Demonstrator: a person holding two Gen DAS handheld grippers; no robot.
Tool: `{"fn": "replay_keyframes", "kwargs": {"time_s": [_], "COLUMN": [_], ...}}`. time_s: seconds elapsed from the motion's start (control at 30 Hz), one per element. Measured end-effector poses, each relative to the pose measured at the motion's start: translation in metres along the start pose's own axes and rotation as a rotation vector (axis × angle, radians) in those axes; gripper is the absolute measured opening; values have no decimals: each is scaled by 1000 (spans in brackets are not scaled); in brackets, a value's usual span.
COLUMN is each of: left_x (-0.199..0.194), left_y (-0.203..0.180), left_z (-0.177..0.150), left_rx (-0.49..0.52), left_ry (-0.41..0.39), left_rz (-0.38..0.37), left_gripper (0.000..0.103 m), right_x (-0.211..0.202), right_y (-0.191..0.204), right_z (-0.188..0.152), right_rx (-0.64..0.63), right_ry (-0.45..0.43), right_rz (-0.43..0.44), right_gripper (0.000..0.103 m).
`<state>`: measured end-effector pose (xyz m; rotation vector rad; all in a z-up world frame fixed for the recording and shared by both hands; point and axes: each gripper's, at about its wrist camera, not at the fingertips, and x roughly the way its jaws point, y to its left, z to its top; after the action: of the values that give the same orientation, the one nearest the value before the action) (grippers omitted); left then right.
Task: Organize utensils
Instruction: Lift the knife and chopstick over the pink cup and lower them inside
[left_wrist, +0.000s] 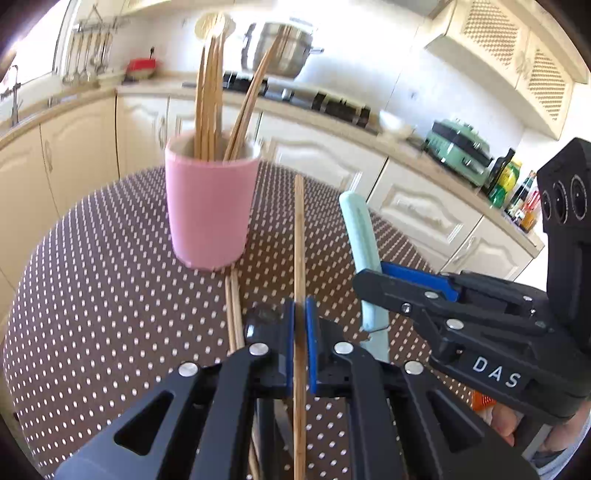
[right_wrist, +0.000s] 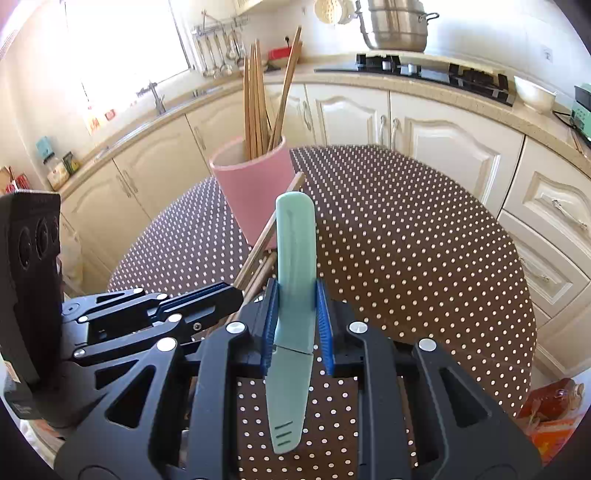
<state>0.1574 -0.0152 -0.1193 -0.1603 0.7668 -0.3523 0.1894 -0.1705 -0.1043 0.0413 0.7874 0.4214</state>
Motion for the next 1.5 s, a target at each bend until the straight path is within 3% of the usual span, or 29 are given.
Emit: {"fn": "replay_keyframes", "kwargs": {"time_s": [0.37,1.0,1.5], "left_x": [-28,-68,-45], "left_y": [-9,0,31], "left_z": [21,88,138], "left_rx": [5,66,23], "left_ry": [-243,-686,-828], "left_rz": [-51,51,97], "left_gripper": [6,6,6], "right_x": [-31,-62,-27], "right_y": [7,30,35], "right_z": [26,95,153], "right_rx": [0,-62,-98], "right_ry": [-126,-335,-358], "right_rz": [46,99,116], "right_gripper": [20,20,20]}}
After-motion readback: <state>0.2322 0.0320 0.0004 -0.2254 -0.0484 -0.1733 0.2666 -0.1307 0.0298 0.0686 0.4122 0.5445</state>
